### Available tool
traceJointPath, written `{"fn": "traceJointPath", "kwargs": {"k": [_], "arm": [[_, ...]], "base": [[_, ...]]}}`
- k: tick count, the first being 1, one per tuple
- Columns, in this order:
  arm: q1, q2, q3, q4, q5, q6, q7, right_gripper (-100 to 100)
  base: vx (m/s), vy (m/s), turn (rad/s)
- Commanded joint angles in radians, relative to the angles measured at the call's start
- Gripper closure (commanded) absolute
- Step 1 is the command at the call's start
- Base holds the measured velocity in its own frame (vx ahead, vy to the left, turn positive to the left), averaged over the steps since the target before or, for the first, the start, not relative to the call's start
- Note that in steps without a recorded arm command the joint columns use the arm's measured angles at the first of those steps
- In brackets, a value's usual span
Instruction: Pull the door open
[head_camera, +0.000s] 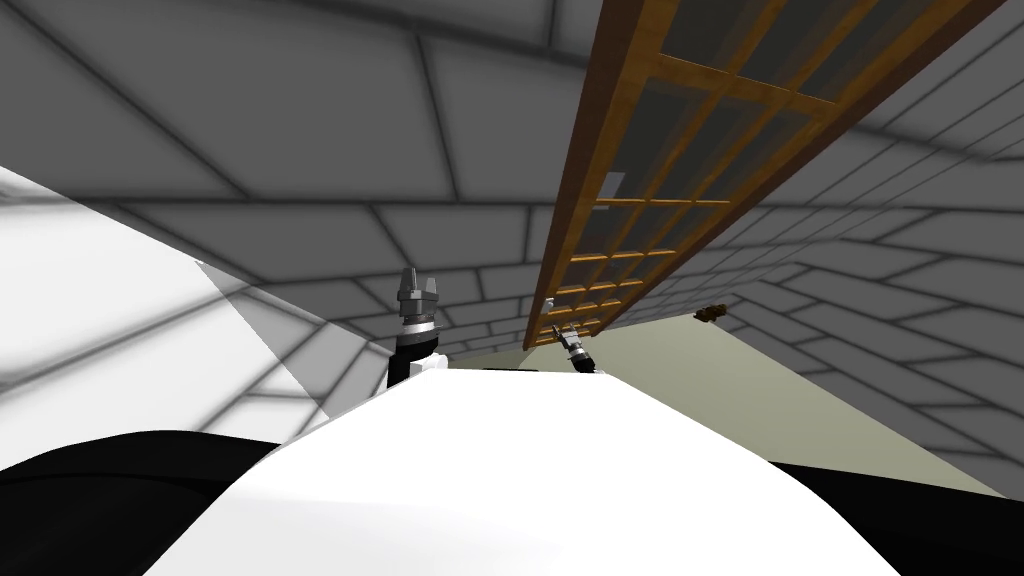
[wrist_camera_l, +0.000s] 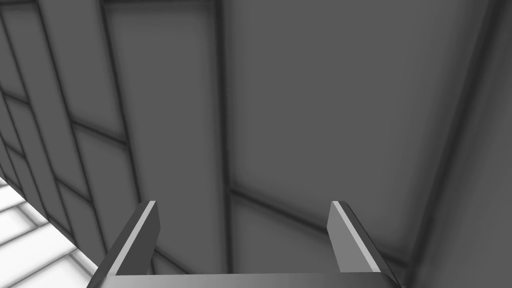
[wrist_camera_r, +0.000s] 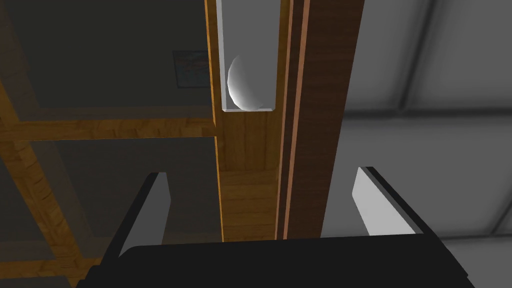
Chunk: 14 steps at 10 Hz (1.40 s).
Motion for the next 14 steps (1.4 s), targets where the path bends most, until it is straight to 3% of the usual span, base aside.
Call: {"fn": "traceJointPath", "kwargs": {"k": [1, 4, 5, 7, 8, 11, 12, 13, 14], "arm": [[0.008, -0.015, -0.018, 0.017, -0.014, -0.016, -0.002, -100], [0.021, -0.039, -0.049, 0.045, -0.037, -0.042, -0.005, -100], [0.021, -0.039, -0.049, 0.021, -0.037, -0.042, -0.005, -100], [0.021, -0.039, -0.049, 0.045, -0.037, -0.042, -0.005, -100], [0.029, -0.054, -0.067, 0.062, -0.051, -0.058, -0.007, -100], [0.039, -0.073, -0.091, 0.083, -0.069, -0.078, -0.009, -100], [0.04, -0.075, -0.093, 0.086, -0.071, -0.08, -0.009, -100], [0.058, -0.071, -0.087, 0.063, -0.066, -0.073, -0.015, -100], [0.058, -0.071, -0.087, 0.063, -0.066, -0.073, -0.015, 100]], "base": [[0.115, 0.079, 0.218], [0.186, 0.102, 0.157], [0.124, 0.033, 0.084], [0.029, -0.003, -0.012], [0.083, 0.015, 0.217], [0.157, 0.021, 0.137], [0.122, 0.046, -0.019], [0.023, 0.024, -0.046], [-0.025, 0.002, 0.016]]}}
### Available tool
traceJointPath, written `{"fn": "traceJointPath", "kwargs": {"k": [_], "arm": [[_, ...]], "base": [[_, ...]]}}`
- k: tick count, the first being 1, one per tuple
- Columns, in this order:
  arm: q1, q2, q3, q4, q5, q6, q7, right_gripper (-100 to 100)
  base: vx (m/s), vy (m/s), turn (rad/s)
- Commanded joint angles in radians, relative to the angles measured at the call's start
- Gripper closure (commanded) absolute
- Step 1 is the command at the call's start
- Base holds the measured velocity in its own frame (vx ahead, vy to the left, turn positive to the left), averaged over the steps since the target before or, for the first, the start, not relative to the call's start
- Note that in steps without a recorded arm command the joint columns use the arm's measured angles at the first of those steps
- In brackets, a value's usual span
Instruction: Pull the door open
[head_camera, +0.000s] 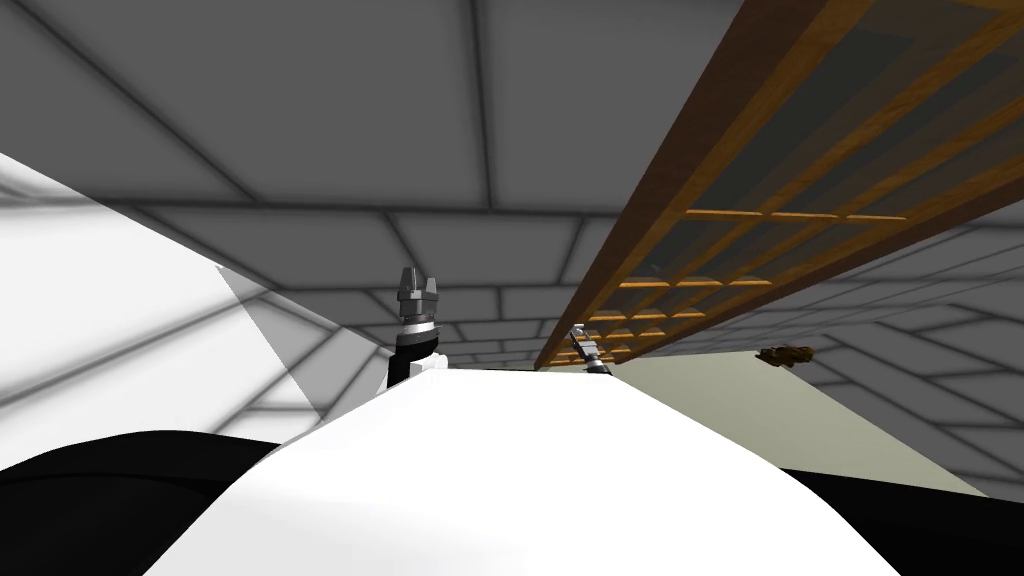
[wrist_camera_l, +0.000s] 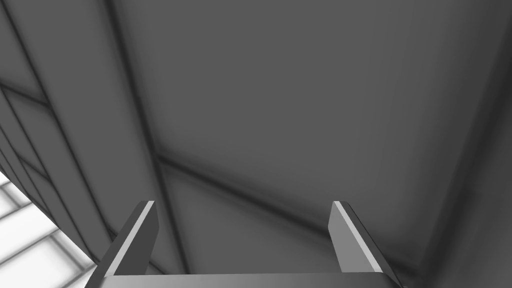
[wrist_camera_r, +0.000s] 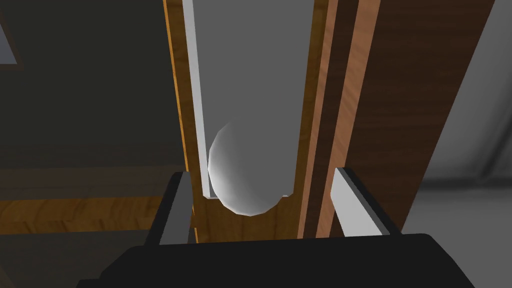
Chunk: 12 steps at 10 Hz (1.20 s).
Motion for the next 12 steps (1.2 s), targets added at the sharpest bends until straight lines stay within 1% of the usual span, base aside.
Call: {"fn": "traceJointPath", "kwargs": {"k": [1, 5, 6, 9, 12], "arm": [[-0.003, -0.001, -0.001, -0.001, 0.0, 0.004, 0.0, 100], [-0.003, -0.001, -0.001, -0.001, 0.0, 0.004, 0.0, 100], [-0.004, -0.002, 0.001, 0.001, -0.002, 0.0, -0.031, 100], [-0.008, -0.002, 0.006, 0.006, -0.003, -0.002, -0.083, 100], [-0.016, -0.001, 0.015, 0.014, -0.004, -0.006, -0.164, 100]], "base": [[-0.013, -0.017, -0.002], [-0.001, -0.003, 0.002], [-0.011, 0.0, -0.018], [-0.014, -0.003, -0.01], [-0.018, -0.003, -0.015]]}}
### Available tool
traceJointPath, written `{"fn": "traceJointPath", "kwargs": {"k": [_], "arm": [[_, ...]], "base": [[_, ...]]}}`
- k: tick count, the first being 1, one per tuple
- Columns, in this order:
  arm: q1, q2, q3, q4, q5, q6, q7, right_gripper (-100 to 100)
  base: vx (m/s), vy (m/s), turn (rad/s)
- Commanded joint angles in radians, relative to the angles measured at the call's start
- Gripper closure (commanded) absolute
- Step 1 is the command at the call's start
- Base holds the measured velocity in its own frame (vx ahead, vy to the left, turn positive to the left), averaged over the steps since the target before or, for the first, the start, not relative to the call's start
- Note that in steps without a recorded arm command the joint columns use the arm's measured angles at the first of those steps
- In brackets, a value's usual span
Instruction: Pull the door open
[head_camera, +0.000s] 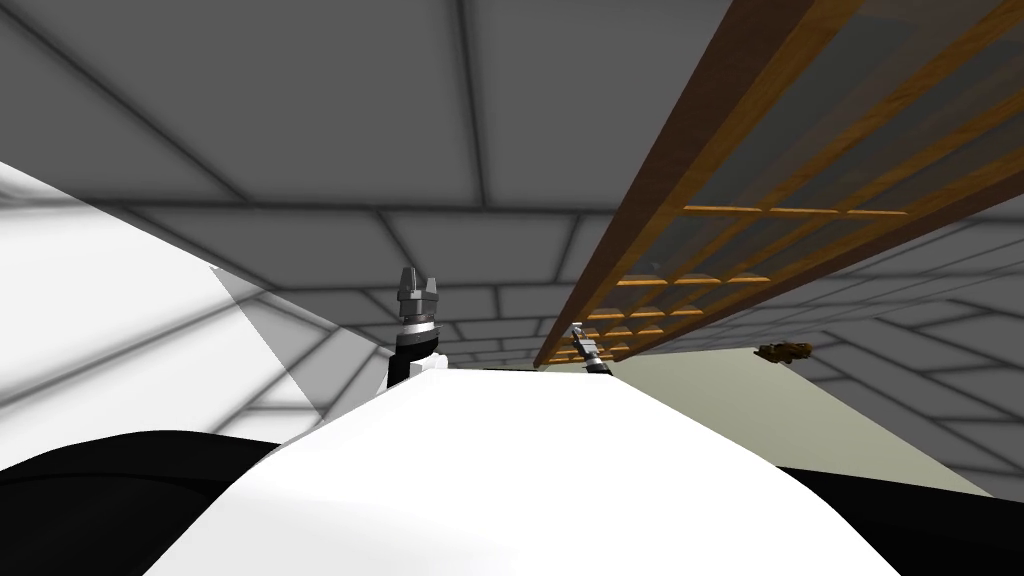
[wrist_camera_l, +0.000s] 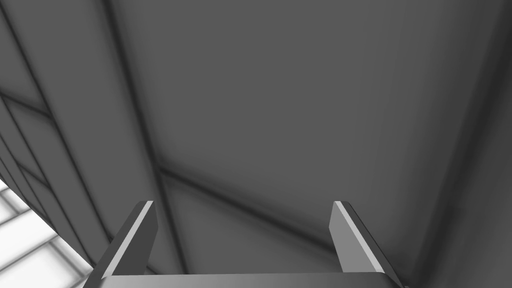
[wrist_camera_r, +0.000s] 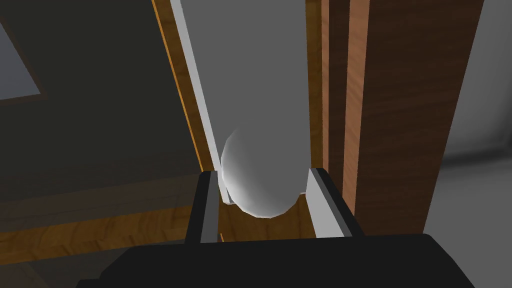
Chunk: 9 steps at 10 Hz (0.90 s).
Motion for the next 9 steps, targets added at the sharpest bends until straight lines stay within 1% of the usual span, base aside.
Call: {"fn": "traceJointPath", "kwargs": {"k": [1, 4, 5, 6, 8, 9], "arm": [[0.002, 0.004, 0.005, 0.006, 0.001, 0.0, -0.031, 100], [-0.006, 0.005, 0.016, 0.016, -0.001, -0.005, -0.12, 100], [-0.006, 0.005, 0.016, 0.016, -0.001, -0.005, -0.13, 100], [-0.01, 0.005, 0.02, 0.02, -0.002, -0.007, -0.167, 100], [-0.014, 0.005, 0.025, 0.025, -0.002, -0.009, -0.207, 100], [-0.018, 0.005, 0.029, 0.029, -0.003, -0.011, -0.24, 100]], "base": [[-0.017, -0.004, -0.006], [-0.02, -0.003, -0.019], [-0.017, -0.002, -0.009], [-0.017, -0.002, -0.021], [-0.022, -0.005, -0.017], [-0.021, -0.004, -0.021]]}}
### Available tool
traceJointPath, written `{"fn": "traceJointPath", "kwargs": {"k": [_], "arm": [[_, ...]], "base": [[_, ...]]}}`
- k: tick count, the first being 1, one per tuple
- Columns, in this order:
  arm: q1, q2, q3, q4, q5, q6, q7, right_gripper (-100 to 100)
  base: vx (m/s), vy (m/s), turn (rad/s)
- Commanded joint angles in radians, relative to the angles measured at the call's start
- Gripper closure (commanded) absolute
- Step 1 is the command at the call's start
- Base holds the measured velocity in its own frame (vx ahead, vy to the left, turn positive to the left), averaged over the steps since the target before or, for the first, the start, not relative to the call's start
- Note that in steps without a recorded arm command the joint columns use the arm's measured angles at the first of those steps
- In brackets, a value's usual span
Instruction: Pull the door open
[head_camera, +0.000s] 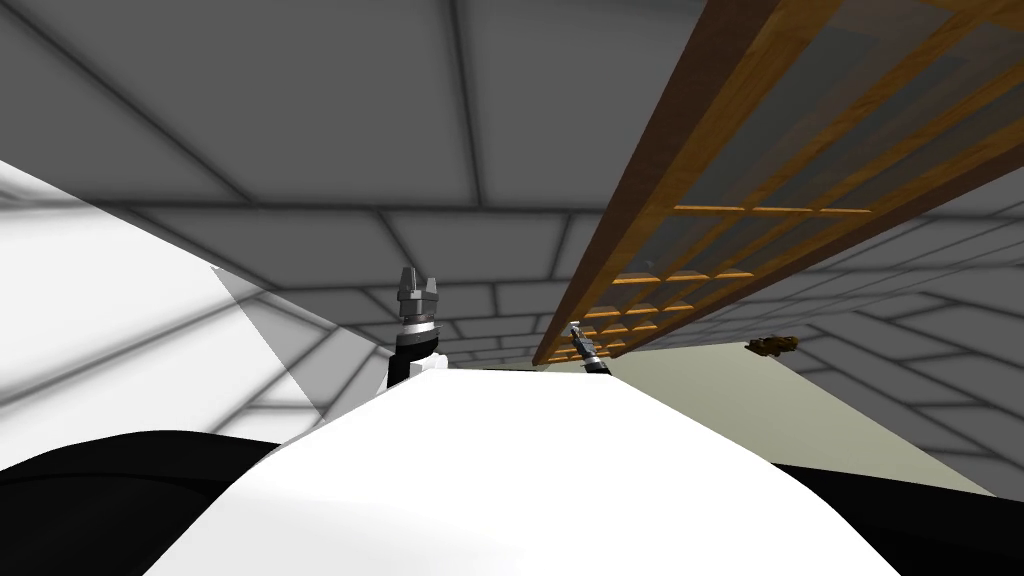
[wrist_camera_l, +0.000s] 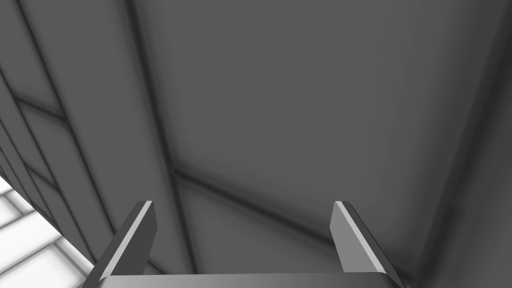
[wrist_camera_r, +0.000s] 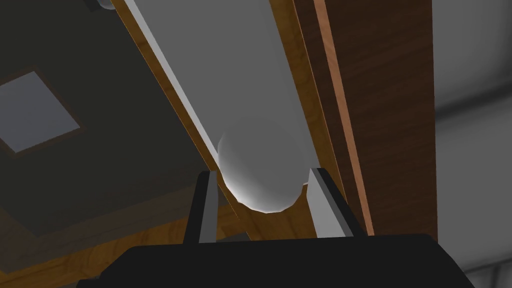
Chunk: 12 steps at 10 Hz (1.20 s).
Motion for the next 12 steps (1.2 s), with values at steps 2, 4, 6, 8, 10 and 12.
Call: {"fn": "traceJointPath", "kwargs": {"k": [2, 4, 6, 8, 10, 12], "arm": [[0.008, 0.011, 0.015, -0.009, 0.004, 0.007, -0.065, 100], [0.004, 0.011, 0.02, -0.004, 0.003, 0.005, -0.107, 100], [0.0, 0.011, 0.026, 0.001, 0.002, 0.002, -0.143, 100], [-0.005, 0.011, 0.032, 0.007, 0.001, 0.0, -0.191, 100], [-0.01, 0.012, 0.038, 0.012, 0.0, -0.003, -0.231, 100], [-0.014, 0.012, 0.043, 0.018, -0.002, -0.006, -0.272, 100]], "base": [[-0.021, -0.004, -0.015], [-0.017, -0.003, -0.016], [-0.015, -0.003, -0.016], [-0.022, -0.006, -0.018], [-0.034, -0.007, -0.026], [-0.022, -0.007, -0.014]]}}
